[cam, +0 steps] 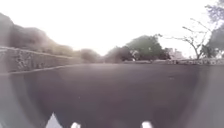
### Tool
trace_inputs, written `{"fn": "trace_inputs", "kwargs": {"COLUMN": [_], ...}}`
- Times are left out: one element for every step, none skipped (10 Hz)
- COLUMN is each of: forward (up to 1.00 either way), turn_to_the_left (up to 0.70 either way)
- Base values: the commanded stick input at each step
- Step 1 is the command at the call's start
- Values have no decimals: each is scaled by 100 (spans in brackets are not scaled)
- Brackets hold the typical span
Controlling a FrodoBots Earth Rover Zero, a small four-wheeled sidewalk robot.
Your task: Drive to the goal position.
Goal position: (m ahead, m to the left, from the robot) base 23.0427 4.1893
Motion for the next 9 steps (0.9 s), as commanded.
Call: {"fn": "trace_inputs", "kwargs": {"forward": [70,70,70,70,70,70,70,70,70], "turn_to_the_left": [0,0,0,0,0,0,0,0,0]}}
